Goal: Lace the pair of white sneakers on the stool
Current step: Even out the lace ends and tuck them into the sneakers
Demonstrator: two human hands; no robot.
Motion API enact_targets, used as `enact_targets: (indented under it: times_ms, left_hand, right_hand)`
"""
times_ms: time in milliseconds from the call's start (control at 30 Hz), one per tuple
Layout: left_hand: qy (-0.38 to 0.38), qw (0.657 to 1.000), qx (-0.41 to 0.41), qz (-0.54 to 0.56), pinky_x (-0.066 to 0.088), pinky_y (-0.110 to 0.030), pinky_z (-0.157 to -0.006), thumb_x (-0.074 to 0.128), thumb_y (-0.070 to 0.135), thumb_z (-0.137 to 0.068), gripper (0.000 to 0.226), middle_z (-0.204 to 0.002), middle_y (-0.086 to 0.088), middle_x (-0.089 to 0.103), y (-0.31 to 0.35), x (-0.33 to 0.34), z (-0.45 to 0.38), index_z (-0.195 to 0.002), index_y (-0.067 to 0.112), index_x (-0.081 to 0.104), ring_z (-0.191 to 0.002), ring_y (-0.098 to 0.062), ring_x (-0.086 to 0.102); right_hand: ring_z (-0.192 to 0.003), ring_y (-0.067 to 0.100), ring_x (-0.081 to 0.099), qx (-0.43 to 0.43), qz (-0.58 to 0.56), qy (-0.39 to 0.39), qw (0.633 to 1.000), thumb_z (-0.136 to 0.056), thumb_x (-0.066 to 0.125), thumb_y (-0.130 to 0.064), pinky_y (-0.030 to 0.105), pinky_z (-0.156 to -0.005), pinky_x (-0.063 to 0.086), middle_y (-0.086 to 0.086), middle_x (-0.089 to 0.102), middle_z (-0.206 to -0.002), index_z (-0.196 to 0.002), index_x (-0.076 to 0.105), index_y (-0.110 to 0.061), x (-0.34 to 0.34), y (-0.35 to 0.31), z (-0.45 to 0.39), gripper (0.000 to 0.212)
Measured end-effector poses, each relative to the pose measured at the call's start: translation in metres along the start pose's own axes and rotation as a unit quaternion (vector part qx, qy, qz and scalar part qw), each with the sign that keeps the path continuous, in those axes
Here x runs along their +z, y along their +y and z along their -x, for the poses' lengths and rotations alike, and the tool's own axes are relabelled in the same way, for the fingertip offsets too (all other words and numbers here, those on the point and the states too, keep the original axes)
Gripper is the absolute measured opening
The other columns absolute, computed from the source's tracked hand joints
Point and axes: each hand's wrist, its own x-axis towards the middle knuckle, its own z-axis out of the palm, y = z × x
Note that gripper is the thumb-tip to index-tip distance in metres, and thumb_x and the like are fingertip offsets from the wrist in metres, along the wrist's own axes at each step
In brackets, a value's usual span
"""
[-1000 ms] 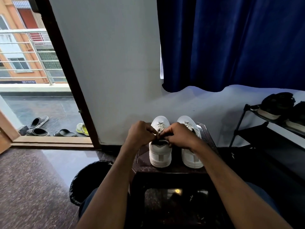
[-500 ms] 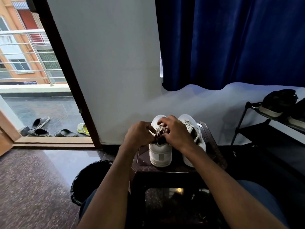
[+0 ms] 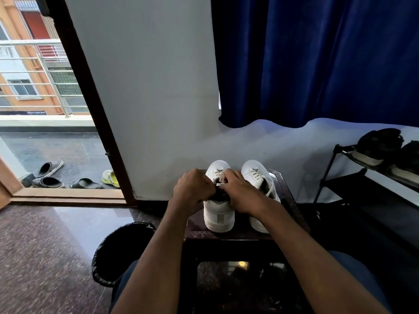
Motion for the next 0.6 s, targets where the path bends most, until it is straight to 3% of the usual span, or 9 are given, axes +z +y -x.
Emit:
enact_targets:
  times_ms: [100,167,267,400,533,600]
  left_hand:
    - [-0.003,1.000,-0.006,0.016,0.053,-0.028,-0.066,0.061,0.039,-0.052,0.038,-0.077,0.002,0.073,-0.001,-0.003,0.002,-0.084,0.042,0.080,-0.080,-0.026,0.070]
    - [-0.009,0.999,-0.018,0.027,0.054,-0.028,-0.068,0.066,0.042,-0.051,0.034,-0.077,0.004,0.073,-0.002,-0.005,0.004,-0.083,0.043,0.080,-0.081,-0.024,0.071]
    - [-0.028,0.998,-0.023,0.045,0.054,-0.026,-0.068,0.067,0.042,-0.050,0.034,-0.077,0.007,0.074,-0.001,-0.006,0.004,-0.081,0.046,0.080,-0.080,-0.020,0.071]
    - [-0.055,0.997,-0.036,0.046,0.062,-0.032,-0.069,0.065,0.038,-0.053,0.036,-0.072,0.000,0.074,0.001,-0.010,0.003,-0.085,0.035,0.082,-0.066,-0.022,0.070]
    - [-0.073,0.994,-0.049,0.064,0.065,-0.043,-0.077,0.061,0.032,-0.056,0.034,-0.072,-0.006,0.074,0.002,-0.013,0.000,-0.083,0.022,0.079,-0.078,-0.027,0.076]
    - [-0.072,0.993,-0.052,0.071,0.065,-0.045,-0.078,0.066,0.030,-0.063,0.020,-0.071,-0.008,0.073,0.003,-0.014,0.002,-0.075,0.018,0.076,-0.070,-0.025,0.073]
  right_hand:
    - [-0.097,0.023,0.058,0.038,-0.103,0.096,0.989,-0.080,0.075,0.000,0.035,-0.082,0.050,-0.004,0.044,-0.102,-0.104,0.077,-0.021,-0.005,0.004,0.001,0.032]
    - [-0.089,0.025,0.063,0.056,-0.125,0.140,0.981,-0.075,0.078,-0.001,0.035,-0.075,0.051,-0.003,0.057,-0.093,-0.093,0.078,-0.022,-0.009,0.003,0.004,0.028]
    - [-0.096,0.015,0.071,0.062,-0.200,0.083,0.974,-0.077,0.073,0.004,0.028,-0.084,0.054,-0.004,0.078,-0.097,-0.097,0.083,-0.023,-0.012,0.001,0.009,0.036]
    - [-0.112,0.007,0.067,0.045,-0.194,-0.020,0.980,-0.081,0.057,0.015,0.011,-0.092,0.045,-0.004,0.077,-0.119,-0.121,0.079,-0.026,-0.014,0.002,0.011,0.061]
    - [-0.119,0.019,0.065,0.039,-0.149,-0.014,0.988,-0.079,0.060,0.012,0.029,-0.100,0.051,-0.001,0.075,-0.124,-0.126,0.074,-0.029,-0.009,0.005,0.005,0.064]
    - [-0.121,0.019,0.064,0.036,-0.170,-0.025,0.984,-0.082,0.058,0.012,0.034,-0.103,0.050,-0.001,0.073,-0.127,-0.128,0.072,-0.026,-0.013,0.006,0.006,0.061]
